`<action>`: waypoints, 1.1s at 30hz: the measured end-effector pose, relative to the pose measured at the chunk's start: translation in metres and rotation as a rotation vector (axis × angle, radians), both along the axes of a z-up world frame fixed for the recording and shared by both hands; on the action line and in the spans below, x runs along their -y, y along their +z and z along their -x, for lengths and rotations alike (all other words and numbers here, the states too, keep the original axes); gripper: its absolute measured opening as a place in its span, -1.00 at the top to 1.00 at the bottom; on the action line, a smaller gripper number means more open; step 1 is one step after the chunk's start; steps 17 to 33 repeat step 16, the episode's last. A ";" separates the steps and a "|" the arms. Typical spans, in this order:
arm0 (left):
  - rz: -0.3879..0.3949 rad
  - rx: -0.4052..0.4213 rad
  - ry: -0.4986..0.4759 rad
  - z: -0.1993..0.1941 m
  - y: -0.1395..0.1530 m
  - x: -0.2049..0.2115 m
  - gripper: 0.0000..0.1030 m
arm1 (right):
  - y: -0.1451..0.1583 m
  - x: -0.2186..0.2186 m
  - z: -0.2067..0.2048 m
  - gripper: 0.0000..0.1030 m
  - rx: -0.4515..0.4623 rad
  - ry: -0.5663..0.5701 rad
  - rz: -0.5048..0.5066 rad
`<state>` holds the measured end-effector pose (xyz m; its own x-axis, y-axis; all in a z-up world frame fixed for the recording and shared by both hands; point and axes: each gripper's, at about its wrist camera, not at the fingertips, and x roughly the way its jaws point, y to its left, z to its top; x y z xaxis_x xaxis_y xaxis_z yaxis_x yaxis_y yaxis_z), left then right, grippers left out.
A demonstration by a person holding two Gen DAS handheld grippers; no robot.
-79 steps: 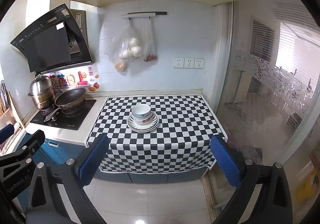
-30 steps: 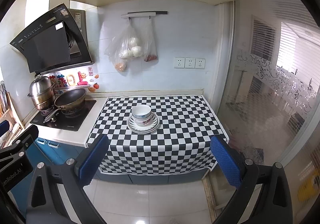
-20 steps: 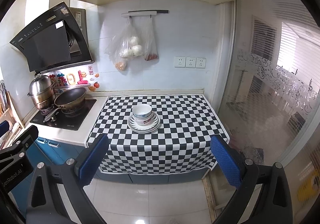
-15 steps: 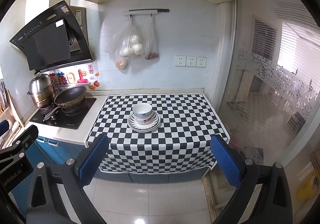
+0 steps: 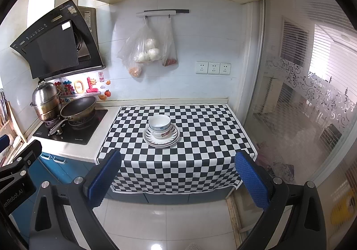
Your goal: Organize plates and bowls
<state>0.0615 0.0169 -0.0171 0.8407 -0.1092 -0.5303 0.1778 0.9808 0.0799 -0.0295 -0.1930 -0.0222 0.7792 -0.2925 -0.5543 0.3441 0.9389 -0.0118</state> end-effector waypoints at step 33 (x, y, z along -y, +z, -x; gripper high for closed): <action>-0.004 -0.001 -0.002 -0.006 0.001 -0.004 -0.79 | -0.003 -0.003 -0.004 -1.00 -0.009 0.002 -0.003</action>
